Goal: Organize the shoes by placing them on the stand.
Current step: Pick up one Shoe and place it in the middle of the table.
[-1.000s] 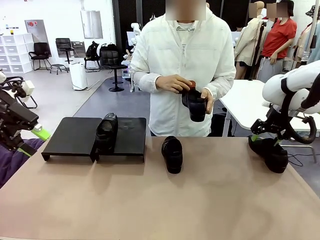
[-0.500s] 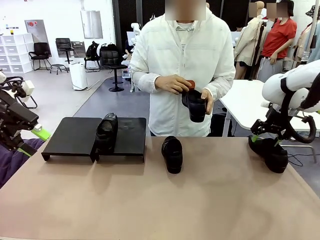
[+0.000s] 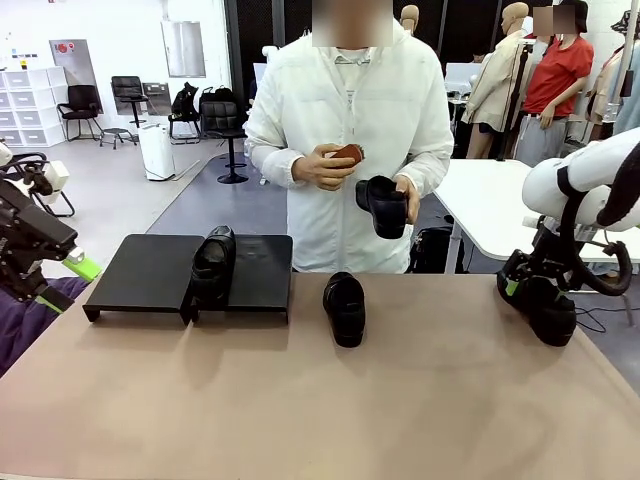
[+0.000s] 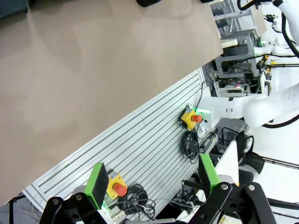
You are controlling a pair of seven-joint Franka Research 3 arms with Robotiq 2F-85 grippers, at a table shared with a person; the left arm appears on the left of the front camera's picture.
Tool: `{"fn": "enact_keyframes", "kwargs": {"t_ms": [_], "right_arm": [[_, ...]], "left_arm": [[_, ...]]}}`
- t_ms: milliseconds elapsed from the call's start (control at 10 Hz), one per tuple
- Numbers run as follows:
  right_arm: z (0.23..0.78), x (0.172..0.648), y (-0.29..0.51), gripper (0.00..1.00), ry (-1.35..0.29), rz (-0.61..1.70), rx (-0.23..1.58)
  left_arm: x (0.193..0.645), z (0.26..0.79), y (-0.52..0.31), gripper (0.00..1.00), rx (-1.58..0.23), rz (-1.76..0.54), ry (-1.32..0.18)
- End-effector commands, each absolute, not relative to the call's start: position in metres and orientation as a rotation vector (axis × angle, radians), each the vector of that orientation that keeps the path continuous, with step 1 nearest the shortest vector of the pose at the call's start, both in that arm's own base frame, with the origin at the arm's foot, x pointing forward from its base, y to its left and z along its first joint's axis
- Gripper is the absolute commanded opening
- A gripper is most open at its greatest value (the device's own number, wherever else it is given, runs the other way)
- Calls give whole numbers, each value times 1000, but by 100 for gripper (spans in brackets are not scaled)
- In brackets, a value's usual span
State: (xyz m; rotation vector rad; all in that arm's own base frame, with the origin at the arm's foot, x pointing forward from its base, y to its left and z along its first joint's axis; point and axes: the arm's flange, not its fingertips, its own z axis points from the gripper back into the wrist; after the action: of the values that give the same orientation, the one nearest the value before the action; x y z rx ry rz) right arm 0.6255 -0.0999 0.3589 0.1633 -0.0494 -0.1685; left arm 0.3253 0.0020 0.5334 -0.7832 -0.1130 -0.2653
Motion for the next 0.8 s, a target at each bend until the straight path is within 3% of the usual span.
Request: {"fn": "enact_keyframes", "kwargs": {"t_ms": [0,500,600,700], "right_arm": [[363,624,-100,100,-66,-159,160],[363,624,-100,100,-66,-159,160],[359,626,-100,86,-50,-168,164],[362,620,-96,26,-24,-150,119]], "left_arm": [[326,535,2,100,-803,-283,-120],[326,535,2,100,-803,-283,-120],[326,535,2,100,-803,-283,-120],[326,535,2,100,-803,-283,-120]]}}
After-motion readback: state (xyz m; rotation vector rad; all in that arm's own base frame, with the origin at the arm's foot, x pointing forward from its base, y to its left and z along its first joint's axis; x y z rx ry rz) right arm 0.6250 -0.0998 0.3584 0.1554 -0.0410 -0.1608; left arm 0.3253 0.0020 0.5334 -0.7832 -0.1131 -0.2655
